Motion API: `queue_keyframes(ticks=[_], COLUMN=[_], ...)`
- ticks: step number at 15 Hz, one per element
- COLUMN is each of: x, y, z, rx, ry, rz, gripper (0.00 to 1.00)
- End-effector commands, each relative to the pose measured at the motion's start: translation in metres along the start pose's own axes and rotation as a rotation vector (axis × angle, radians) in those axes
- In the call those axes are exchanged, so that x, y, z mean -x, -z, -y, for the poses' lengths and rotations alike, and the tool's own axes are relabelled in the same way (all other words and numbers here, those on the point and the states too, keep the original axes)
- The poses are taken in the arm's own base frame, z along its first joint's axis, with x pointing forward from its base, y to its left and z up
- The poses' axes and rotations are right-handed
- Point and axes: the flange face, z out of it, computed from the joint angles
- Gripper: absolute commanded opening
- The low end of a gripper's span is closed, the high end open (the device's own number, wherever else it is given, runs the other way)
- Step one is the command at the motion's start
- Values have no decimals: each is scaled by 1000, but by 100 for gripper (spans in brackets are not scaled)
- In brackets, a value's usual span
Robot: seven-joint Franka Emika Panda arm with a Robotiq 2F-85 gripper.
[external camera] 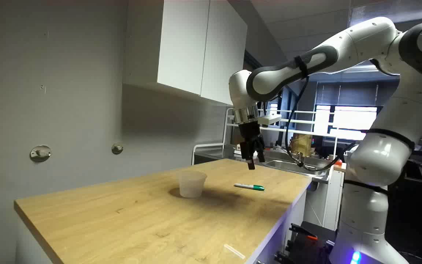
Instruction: Put the marker in the clear cup
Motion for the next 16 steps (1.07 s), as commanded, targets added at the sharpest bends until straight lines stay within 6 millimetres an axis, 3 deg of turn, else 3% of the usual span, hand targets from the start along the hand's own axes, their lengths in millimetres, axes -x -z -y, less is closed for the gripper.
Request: queue_keyframes(ticks=[1, 16], x=[0, -4], y=[1, 0], z=[0, -3], rx=[-1, -4], ry=[0, -11], rz=[-2, 6], gripper=[100, 100])
